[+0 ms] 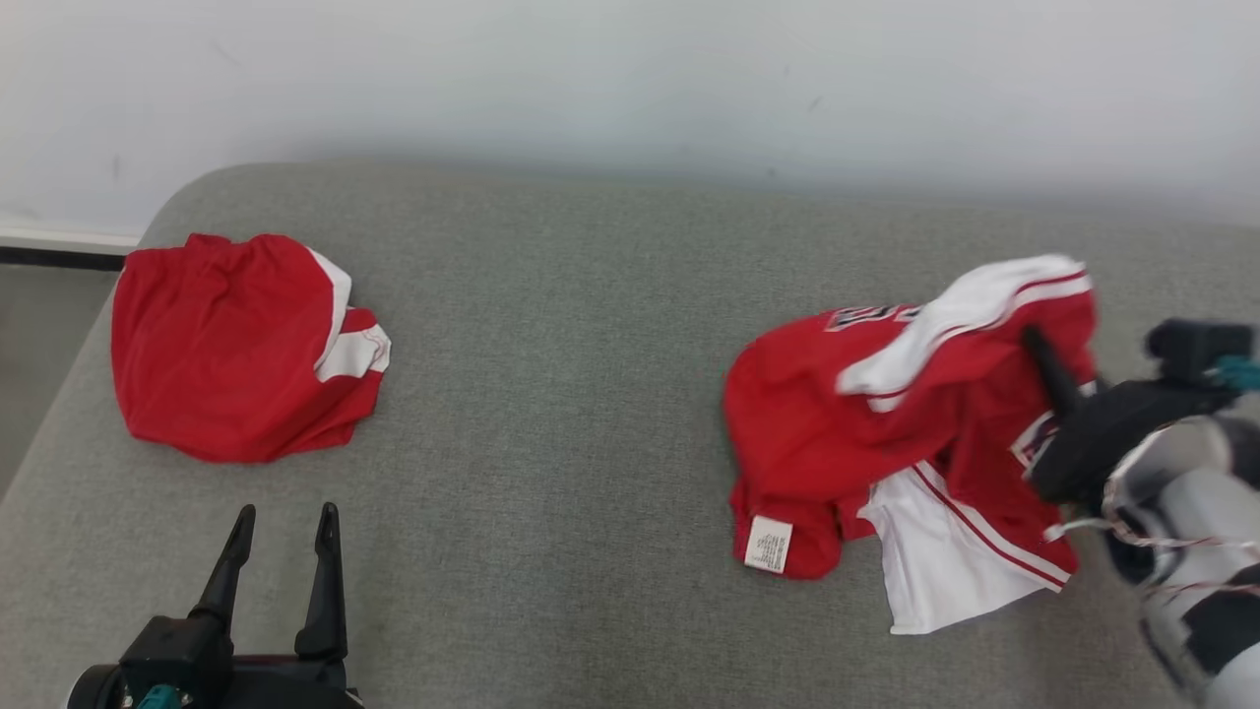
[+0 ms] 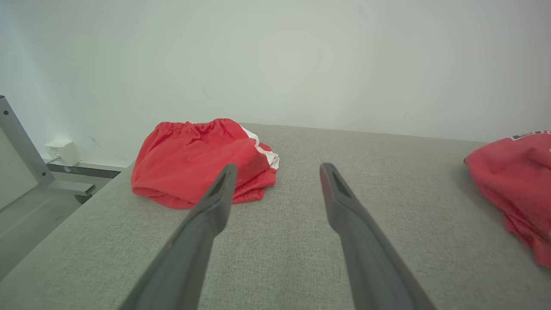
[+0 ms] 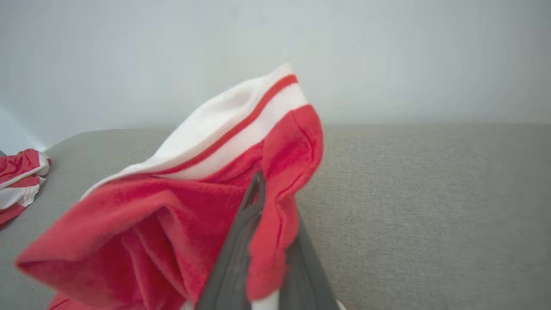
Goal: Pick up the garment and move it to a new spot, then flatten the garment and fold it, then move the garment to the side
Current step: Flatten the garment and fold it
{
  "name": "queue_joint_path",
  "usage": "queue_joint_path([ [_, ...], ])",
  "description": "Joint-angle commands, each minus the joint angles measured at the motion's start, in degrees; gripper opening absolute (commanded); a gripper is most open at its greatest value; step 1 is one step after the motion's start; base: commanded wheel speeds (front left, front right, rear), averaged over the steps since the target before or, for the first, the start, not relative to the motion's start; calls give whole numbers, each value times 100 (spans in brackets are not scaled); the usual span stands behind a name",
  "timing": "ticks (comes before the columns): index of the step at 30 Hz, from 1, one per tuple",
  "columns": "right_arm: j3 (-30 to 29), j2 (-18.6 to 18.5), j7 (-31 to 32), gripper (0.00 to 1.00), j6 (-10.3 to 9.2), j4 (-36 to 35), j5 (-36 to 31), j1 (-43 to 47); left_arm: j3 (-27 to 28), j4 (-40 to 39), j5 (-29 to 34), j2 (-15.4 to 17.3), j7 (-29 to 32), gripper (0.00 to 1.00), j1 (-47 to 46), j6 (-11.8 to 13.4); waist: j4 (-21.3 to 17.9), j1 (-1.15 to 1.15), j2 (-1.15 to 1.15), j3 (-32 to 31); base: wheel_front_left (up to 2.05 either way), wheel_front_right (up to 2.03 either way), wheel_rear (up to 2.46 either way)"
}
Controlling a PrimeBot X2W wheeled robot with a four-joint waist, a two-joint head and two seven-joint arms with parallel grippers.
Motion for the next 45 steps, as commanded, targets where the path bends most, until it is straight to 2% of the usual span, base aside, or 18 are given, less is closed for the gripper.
queue_joint_path([
  [1,-51,-115,-57,0,-12,8,64,-90,9,-21,78,-9,-19,100,34,-3,-48,0,-1,-31,0,0,0],
  [9,-489,-878,28,0,-12,-181,381,-676,15,-18,95,-18,-19,100,114,-6,-200,0,-1,-113,0,0,0],
  [14,-786,-1311,79,0,-12,-242,129,-1186,7,-25,100,-33,-19,100,115,-6,-237,0,-1,-153,0,0,0],
  [18,-1029,-1432,65,0,-12,-297,-78,-1488,-2,-48,102,-55,-19,100,103,-1,-228,0,-1,-153,0,0,0],
  [24,-872,-1267,231,0,-12,-554,-468,-1322,31,-54,71,-102,-19,100,165,-1,-208,0,-1,-138,0,0,0],
  [32,-632,-835,313,0,-12,-899,-618,-964,-67,12,47,-132,-19,100,126,-2,-72,0,-1,-192,0,0,0],
  [37,-442,-330,278,0,-13,-1132,-579,-663,-107,24,10,-110,-19,100,154,-2,51,0,-1,-240,0,0,0],
  [45,-99,816,118,0,-13,-1077,-511,-386,-191,75,15,-98,-19,100,97,-1,291,0,-1,-256,0,0,0],
])
